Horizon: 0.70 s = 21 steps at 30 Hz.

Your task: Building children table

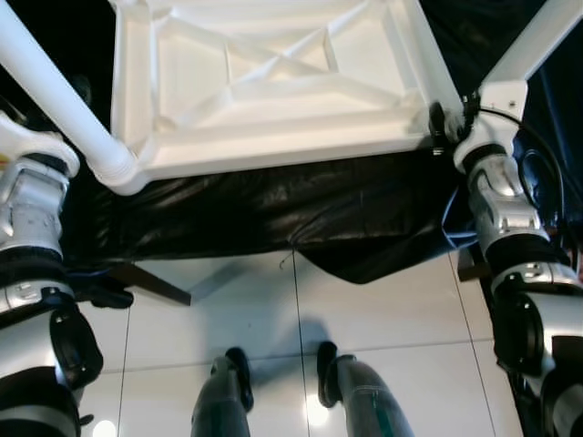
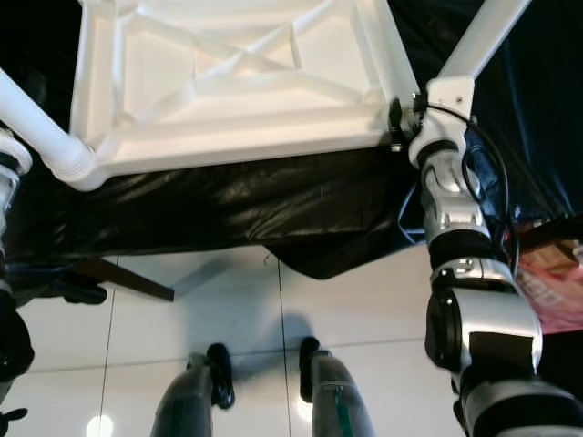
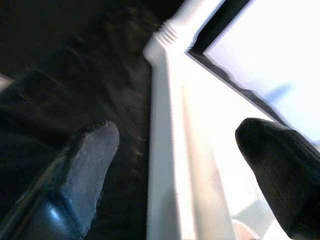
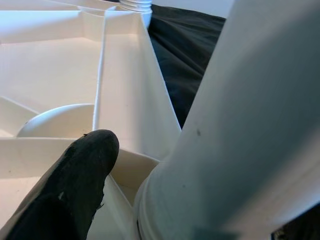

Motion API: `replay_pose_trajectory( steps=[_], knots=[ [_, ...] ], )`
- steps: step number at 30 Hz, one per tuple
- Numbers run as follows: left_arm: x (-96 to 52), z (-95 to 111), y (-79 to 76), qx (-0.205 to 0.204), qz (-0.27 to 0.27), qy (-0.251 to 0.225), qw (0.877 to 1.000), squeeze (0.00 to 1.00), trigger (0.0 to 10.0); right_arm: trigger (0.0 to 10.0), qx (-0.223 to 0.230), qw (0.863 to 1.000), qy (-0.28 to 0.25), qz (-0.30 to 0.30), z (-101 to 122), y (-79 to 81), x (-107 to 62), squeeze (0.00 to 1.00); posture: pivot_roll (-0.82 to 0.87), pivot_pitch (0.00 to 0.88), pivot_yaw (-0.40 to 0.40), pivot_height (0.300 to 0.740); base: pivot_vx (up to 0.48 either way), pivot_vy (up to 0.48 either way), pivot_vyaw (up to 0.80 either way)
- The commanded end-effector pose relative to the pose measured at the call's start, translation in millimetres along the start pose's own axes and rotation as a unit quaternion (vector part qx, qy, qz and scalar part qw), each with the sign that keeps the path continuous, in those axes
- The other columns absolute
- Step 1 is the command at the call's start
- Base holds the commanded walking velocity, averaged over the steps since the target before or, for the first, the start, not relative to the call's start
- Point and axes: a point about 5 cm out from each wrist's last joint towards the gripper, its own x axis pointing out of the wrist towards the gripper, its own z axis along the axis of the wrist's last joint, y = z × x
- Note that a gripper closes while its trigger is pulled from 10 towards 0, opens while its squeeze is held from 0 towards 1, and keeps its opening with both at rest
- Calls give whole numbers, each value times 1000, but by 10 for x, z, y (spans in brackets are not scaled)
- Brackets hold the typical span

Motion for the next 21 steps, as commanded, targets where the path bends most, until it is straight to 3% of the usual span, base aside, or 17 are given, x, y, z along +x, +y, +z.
replay_pose_trajectory(
  steps=[1,5,6,7,12,14,15,16,18,21],
  knots=[
    [-199,-124,-557,-26,-450,23,893,0,10000,10000,-16,998,40,45,-221,235,-70,0,-28,316,-45,740,0,0,0],
    [-277,-82,-553,-28,-443,16,896,0,10000,10000,-27,999,40,17,-258,140,-95,0,-24,307,-43,740,0,0,0],
    [-336,-7,-528,-27,-431,8,902,0,10000,10000,-37,998,41,-34,-299,-25,-135,0,-20,291,-36,740,0,0,0],
    [-354,18,-517,-25,-427,6,904,0,10000,10000,-40,997,40,-53,-308,-87,-152,0,-20,291,-36,740,0,0,0],
    [-391,79,-496,-16,-411,0,911,0,10000,10000,-38,995,39,-89,-330,-207,-187,0,-16,281,-33,740,0,0,0],
    [-404,192,-367,24,-361,-15,932,0,10000,10000,-26,989,36,-139,-385,-365,-276,0,-6,265,-29,740,0,0,0],
    [-404,192,-367,24,-361,-15,932,0,10000,10000,-26,989,36,-139,-385,-365,-276,0,-6,265,-29,740,0,0,0],
    [-424,239,-300,45,-335,-17,941,0,10000,10000,-25,987,29,-156,-405,-412,-319,0,-2,258,-24,740,0,0,0],
    [-424,239,-300,45,-335,-17,941,0,10000,10000,-25,987,29,-156,-405,-412,-319,0,-2,258,-24,740,0,0,0],
    [-436,352,-135,90,-267,-29,959,0,10000,10000,-24,986,7,-168,-426,-424,-393,0,8,243,-14,740,0,0,0]
  ],
)
